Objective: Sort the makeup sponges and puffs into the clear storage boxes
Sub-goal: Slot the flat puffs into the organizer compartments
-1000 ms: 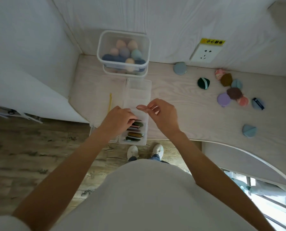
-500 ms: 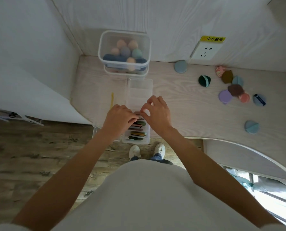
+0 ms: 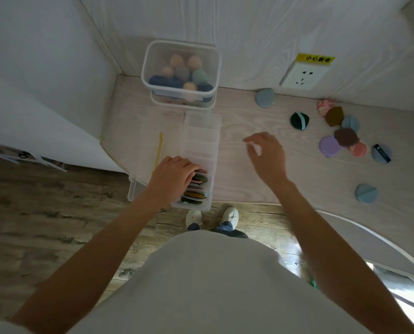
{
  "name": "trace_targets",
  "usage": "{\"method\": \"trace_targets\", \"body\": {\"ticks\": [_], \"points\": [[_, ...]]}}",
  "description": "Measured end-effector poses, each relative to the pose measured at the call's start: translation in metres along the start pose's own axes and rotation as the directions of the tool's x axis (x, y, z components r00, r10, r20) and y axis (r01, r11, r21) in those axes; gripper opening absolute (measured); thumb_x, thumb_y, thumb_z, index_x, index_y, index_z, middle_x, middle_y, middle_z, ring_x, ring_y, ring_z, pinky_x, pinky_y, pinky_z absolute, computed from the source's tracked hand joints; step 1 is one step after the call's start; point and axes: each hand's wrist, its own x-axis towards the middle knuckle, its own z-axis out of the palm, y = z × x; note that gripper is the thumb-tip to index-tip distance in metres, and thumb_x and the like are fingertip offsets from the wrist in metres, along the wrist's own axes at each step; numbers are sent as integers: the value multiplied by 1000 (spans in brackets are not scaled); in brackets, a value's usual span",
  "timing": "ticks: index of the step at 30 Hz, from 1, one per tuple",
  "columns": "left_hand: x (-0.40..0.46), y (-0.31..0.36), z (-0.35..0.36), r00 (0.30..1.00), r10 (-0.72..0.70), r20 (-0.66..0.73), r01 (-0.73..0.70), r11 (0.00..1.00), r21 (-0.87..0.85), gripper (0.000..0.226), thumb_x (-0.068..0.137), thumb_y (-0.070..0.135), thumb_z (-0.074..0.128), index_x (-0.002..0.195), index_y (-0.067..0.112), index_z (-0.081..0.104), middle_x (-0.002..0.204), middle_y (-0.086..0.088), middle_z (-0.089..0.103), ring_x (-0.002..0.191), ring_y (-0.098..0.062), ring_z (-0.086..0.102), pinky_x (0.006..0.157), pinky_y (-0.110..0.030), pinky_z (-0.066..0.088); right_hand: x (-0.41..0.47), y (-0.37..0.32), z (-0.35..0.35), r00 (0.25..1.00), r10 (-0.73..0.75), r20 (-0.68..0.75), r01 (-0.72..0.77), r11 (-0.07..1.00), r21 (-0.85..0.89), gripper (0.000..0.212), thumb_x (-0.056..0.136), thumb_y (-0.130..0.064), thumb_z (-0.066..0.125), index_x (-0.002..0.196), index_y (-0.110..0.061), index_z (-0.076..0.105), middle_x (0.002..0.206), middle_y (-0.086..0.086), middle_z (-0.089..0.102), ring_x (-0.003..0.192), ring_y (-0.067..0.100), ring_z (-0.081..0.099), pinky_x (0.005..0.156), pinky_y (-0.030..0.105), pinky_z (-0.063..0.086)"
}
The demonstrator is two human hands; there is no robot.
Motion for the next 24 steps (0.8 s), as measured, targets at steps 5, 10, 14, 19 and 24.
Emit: {"method": "trace_targets", "body": {"ticks": [5,10,14,19,24], "points": [[4,3,-4,999,-42,32,44,998,-41,21,85,10,62,104,17,69,94,-5,69,82,-26,62,78,-40,44,52,79,-21,978,180,106,-136,934,-330,45,95,-19,48,138,-10,40,152,13,24,139,34,20,115,40,17],[7,7,-6,997,-53,53,54,998,-20,25,82,7,66,103,19,70,93,-3,68,82,-25,61,78,-41,43,73,113,-22,909,341,239,-210,872,-442,54,95,-36,46,144,-23,28,156,11,5,139,44,5,113,52,10],[8,7,-6,993,-84,86,85,996,-7,23,87,11,59,106,20,68,95,-3,68,85,-25,60,80,-39,39,53,109,-19,992,34,123,30,874,-485,30,88,-15,54,117,-9,57,129,20,46,111,40,43,92,44,36],[8,5,-7,992,-80,102,82,997,-13,23,91,15,55,109,21,67,100,-3,67,93,-25,58,84,-38,36,28,82,-8,998,-15,63,42,894,-446,24,83,-8,59,107,-5,57,109,19,55,93,39,49,69,41,45],[8,9,-8,993,-80,92,82,996,-24,22,89,12,57,107,19,67,102,-4,65,93,-26,57,82,-39,37,24,70,-10,999,12,-45,-30,900,-435,15,91,-5,49,106,-4,53,96,17,63,77,33,58,70,38,41]]}}
